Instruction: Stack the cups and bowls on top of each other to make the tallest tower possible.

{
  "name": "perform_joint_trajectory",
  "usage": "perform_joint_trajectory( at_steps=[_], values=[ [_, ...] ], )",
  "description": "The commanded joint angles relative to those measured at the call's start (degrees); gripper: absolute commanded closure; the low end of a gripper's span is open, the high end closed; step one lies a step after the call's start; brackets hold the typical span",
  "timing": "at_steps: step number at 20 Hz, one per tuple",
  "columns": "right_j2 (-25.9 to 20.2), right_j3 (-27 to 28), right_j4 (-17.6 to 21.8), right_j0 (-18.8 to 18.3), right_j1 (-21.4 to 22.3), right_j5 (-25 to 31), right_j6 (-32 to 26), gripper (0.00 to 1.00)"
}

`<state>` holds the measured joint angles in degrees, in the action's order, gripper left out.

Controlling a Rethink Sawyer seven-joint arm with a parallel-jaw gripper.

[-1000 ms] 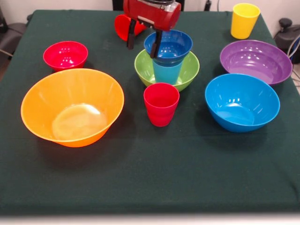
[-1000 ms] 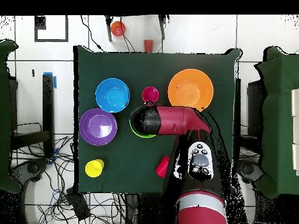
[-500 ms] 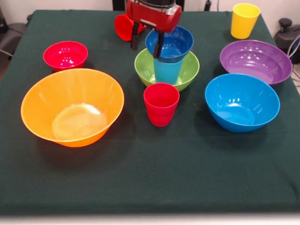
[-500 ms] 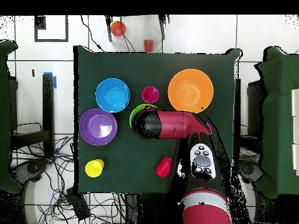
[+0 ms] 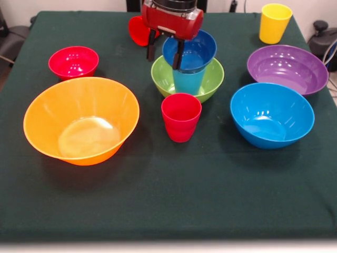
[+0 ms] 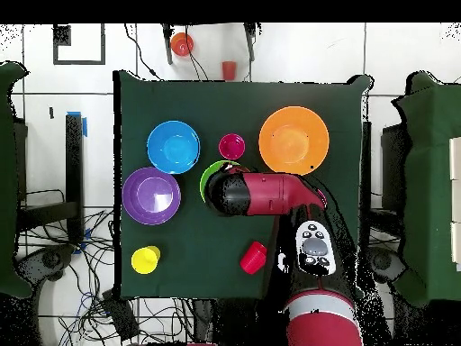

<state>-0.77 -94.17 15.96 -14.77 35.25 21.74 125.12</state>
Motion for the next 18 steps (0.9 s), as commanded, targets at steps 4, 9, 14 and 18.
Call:
perform_joint_trajectory(
  at_steps=[4,9,14,18],
  values=[
    [-7.27,1.94,3.44,-1.76,-2.74,2.51,-6.16,0.0],
    [-7.99,0.81,4.17,-2.48,-1.54,2.58,-6.99,0.0],
    [-8.81,-0.24,3.48,-2.2,-0.03,7.16,-8.15,0.0],
    [-9.55,0.85,2.23,-2.29,-0.43,11.9,-8.38,0.0]
  ],
)
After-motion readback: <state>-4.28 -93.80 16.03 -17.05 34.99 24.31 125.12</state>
